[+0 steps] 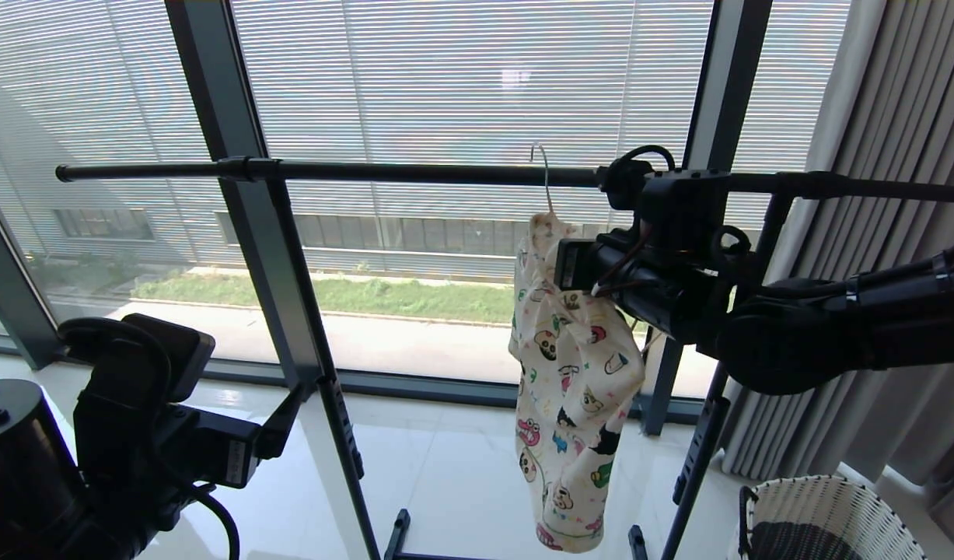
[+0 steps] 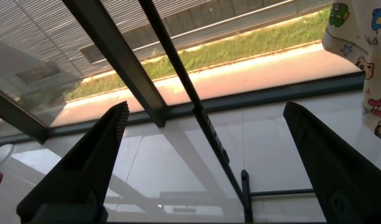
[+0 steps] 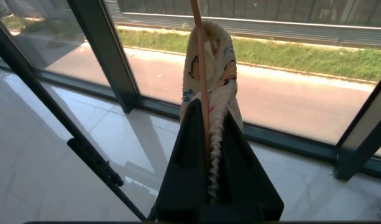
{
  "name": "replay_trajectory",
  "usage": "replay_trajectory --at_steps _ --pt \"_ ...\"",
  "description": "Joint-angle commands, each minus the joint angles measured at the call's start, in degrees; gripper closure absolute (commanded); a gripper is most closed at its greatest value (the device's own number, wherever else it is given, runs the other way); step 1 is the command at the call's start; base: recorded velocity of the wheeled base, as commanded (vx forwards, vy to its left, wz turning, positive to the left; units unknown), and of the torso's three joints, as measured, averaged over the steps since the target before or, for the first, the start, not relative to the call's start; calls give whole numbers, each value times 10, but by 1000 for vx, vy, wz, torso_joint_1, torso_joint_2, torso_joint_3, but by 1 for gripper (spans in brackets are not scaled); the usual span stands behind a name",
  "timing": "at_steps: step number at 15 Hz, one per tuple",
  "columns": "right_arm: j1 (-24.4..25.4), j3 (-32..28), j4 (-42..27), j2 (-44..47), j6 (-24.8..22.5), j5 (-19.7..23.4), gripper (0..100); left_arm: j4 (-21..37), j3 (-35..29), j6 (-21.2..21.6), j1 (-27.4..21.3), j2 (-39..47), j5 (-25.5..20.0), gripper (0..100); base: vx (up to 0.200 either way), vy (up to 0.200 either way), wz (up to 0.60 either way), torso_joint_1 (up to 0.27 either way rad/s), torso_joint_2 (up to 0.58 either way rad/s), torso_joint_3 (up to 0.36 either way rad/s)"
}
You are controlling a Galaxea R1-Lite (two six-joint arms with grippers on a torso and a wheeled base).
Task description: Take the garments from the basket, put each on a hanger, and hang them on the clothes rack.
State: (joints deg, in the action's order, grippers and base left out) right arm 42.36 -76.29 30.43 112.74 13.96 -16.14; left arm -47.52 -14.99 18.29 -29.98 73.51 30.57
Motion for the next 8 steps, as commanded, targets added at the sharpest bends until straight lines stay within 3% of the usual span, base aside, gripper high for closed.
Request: replay_trajectory --at_steps 1,7,8 --pt "0 -1 1 18 -1 -1 100 0 0 0 0 0 0 0 0 0 0 0 0 0" --pt "0 -2 0 20 -8 -1 100 0 1 -1 0 0 4 0 0 0 0 0 0 0" --pt "0 -1 -3 18 -8 -2 0 0 1 -2 0 0 4 0 0 0 0 0 0 0"
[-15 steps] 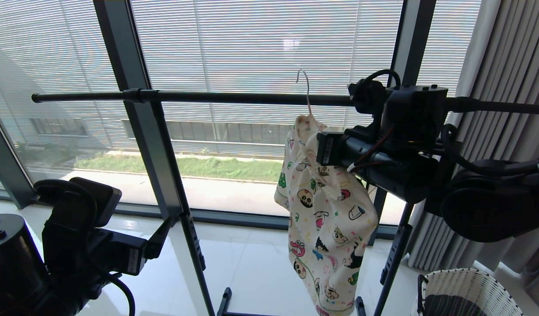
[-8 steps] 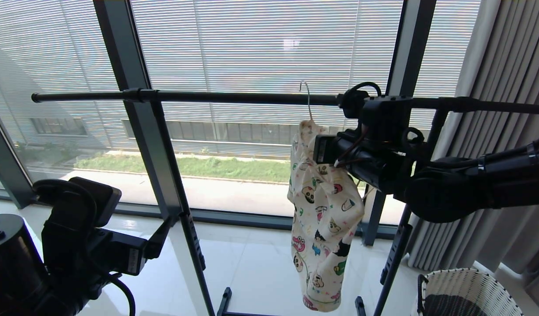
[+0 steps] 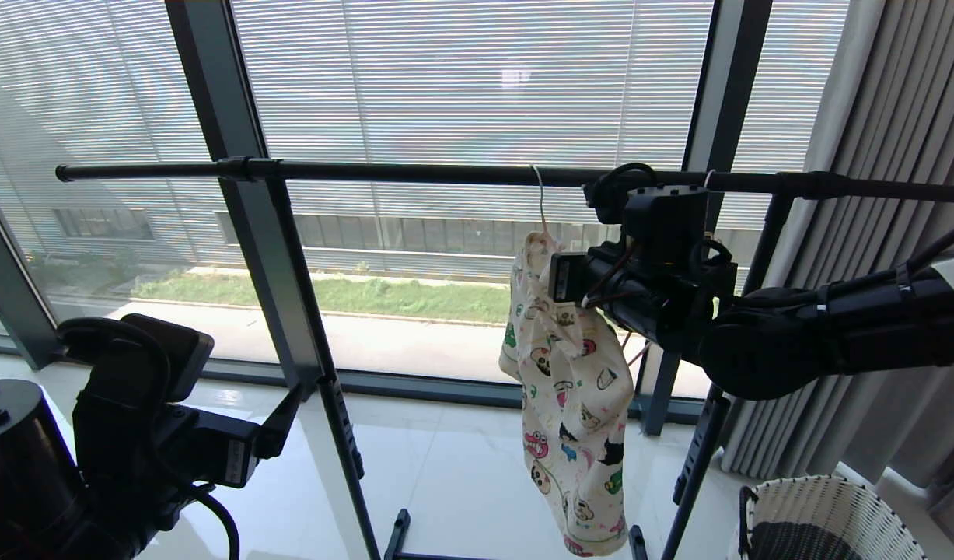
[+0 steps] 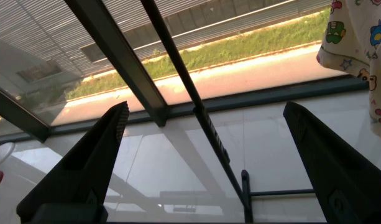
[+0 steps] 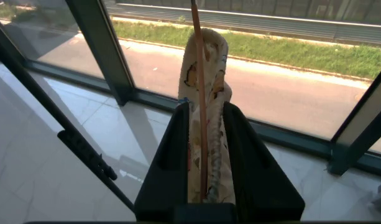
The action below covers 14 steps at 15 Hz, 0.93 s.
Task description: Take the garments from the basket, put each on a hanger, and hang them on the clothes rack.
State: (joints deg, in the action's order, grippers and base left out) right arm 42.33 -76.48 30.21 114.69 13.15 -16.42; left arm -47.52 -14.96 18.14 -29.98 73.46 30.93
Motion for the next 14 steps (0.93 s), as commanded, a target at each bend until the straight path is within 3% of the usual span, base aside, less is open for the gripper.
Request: replay_trajectory --at_steps 1,2,5,7,11,14 --pt "0 3 -2 -9 1 -5 0 0 0 0 0 -4 0 0 0 0 0 0 0 0" --pt "0 7 -9 -24 0 -12 0 0 0 0 0 -6 0 0 0 0 0 0 0 0" --pt "-1 51 -121 -110 -14 -16 0 0 3 0 2 -12 7 0 0 0 0 0 0 0" --pt "-13 86 -138 -164 -25 -17 0 0 7 -2 2 -12 12 0 0 0 0 0 0 0" --pt "-66 230 -146 -313 -133 -17 0 0 9 -2 30 -12 12 0 0 0 0 0 0 0" --pt "-153 316 -147 -397 -212 -14 0 0 11 -3 55 -18 12 0 0 0 0 0 0 0"
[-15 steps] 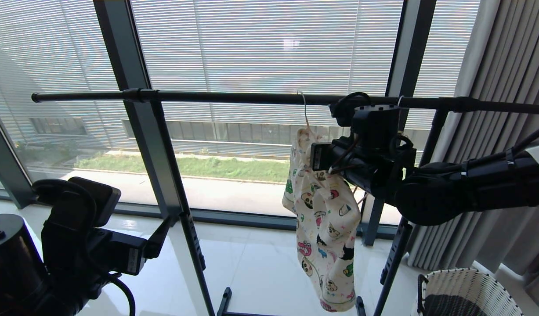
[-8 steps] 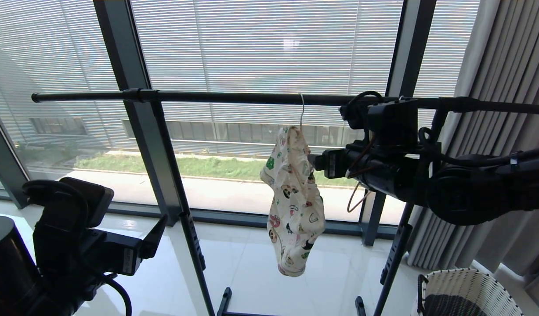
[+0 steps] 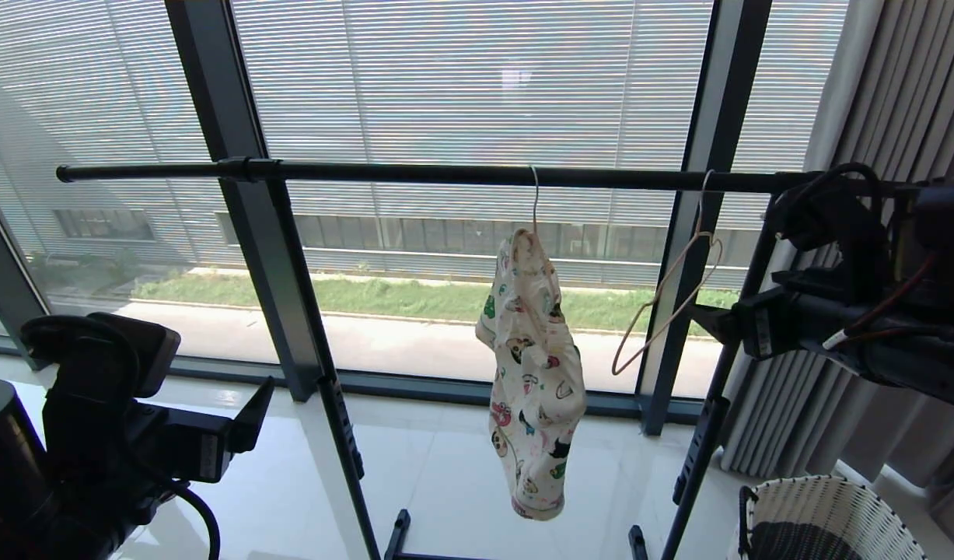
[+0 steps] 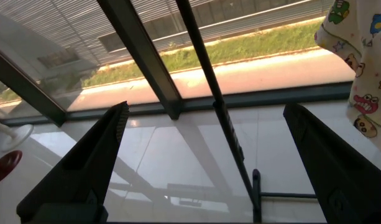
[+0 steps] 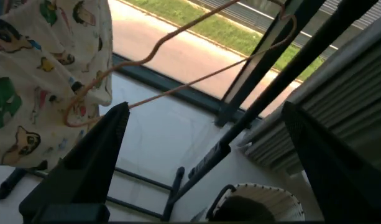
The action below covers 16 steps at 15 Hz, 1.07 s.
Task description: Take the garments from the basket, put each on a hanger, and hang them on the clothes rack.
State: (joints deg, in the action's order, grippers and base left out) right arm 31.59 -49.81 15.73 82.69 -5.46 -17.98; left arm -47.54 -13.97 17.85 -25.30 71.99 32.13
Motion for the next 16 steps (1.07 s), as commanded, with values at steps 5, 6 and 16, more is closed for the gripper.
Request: replay_trajectory --at_steps 5,6,16 --pt "-145 161 15 -181 -68 40 0 0 11 2 18 -11 12 0 -40 0 0 0 1 1" --pt "-152 169 15 -190 -69 40 0 0 12 2 19 -11 14 0 -200 0 0 2 2 2" --pt "-200 191 15 -210 -75 40 0 3 62 8 46 -115 42 0 -200 0 0 1 2 5"
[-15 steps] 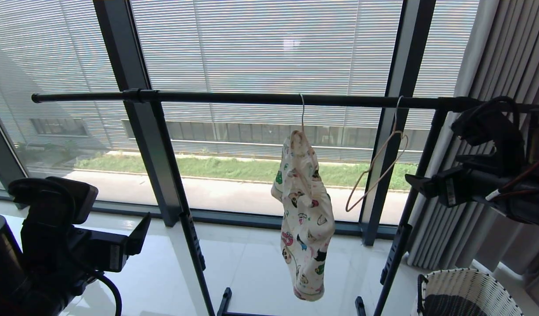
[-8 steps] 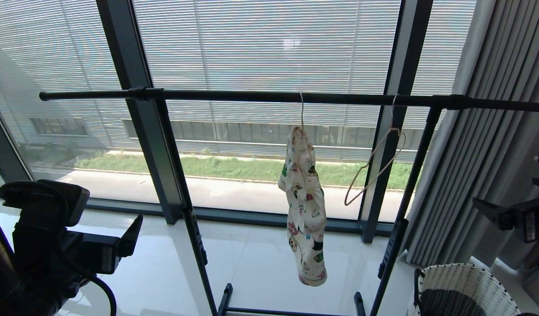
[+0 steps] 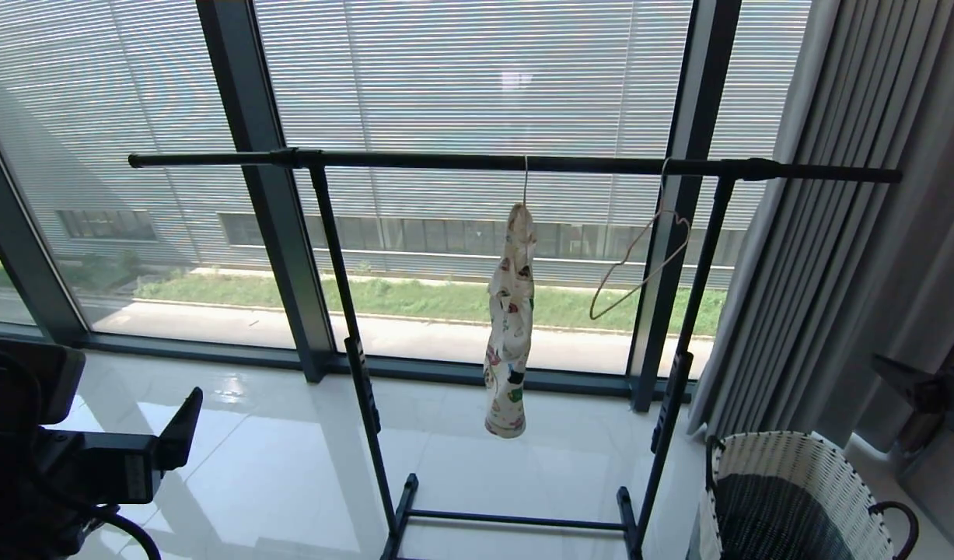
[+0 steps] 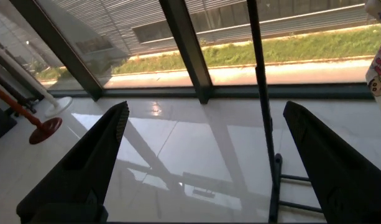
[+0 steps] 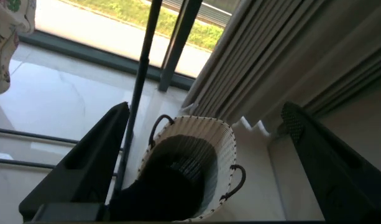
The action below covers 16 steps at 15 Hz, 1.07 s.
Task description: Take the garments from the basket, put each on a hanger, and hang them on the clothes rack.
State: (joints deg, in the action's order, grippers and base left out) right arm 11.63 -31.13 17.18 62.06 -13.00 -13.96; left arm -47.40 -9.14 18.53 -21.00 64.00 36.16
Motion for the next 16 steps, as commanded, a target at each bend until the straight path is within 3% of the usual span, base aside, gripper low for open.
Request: replay_trajectory --at_steps 1,3,8,16 --pt "0 9 1 -9 0 0 0 1 20 4 4 -48 1 0 -200 0 0 7 2 2" --pt "0 20 1 -20 -1 0 0 1 7 4 28 -54 1 0 0 0 0 0 0 0" --pt "-12 50 1 -52 -15 -3 0 1 -14 5 149 -49 -26 0 0 0 0 0 0 0" --pt "-13 51 1 -58 -30 -3 0 1 -12 5 168 -55 -30 0 0 0 0 -192 441 243"
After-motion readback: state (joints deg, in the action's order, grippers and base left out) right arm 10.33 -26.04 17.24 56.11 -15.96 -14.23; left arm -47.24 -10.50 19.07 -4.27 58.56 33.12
